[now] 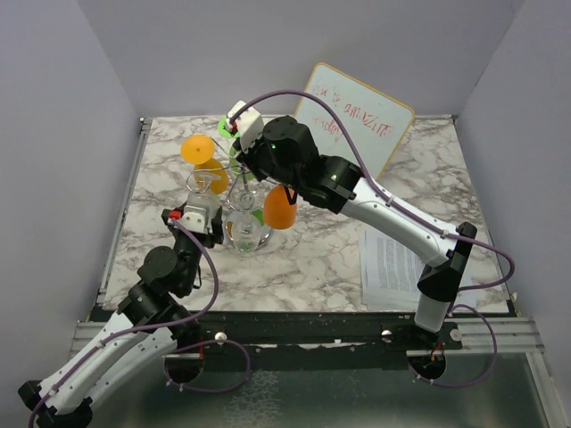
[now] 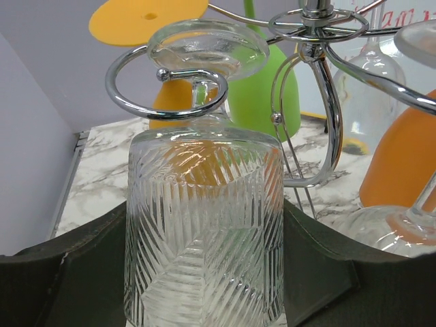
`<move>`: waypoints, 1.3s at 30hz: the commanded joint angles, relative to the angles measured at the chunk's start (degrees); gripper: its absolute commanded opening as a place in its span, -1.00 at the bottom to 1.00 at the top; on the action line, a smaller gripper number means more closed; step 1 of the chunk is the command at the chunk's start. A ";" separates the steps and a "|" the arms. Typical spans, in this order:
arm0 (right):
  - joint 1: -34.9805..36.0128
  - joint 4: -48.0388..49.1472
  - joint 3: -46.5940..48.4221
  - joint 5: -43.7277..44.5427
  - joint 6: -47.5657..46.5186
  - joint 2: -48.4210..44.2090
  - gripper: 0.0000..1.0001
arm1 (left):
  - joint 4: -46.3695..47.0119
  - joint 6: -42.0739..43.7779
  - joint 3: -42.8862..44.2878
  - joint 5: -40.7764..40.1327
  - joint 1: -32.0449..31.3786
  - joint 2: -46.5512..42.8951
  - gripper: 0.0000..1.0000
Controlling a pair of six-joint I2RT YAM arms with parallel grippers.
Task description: Place the wine glass upside down on the wine glass rack
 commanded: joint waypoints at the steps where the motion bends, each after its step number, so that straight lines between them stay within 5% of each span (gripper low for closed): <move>1: -0.53 5.26 1.39 1.87 -3.40 -3.13 -0.98 | 7.42 0.83 1.66 4.50 0.26 0.56 -1.00; 18: -0.53 5.75 1.50 3.18 -3.32 -2.85 -0.98 | 15.54 6.89 -3.52 10.46 0.26 -2.99 -1.00; 30: -0.53 5.50 2.09 2.59 -2.95 -2.55 -0.98 | 22.65 9.68 -4.96 1.43 0.26 -0.96 -1.00; 39: -0.59 4.90 2.65 1.23 -2.69 -2.50 -0.98 | 24.43 8.58 -5.95 2.87 0.26 0.72 -1.00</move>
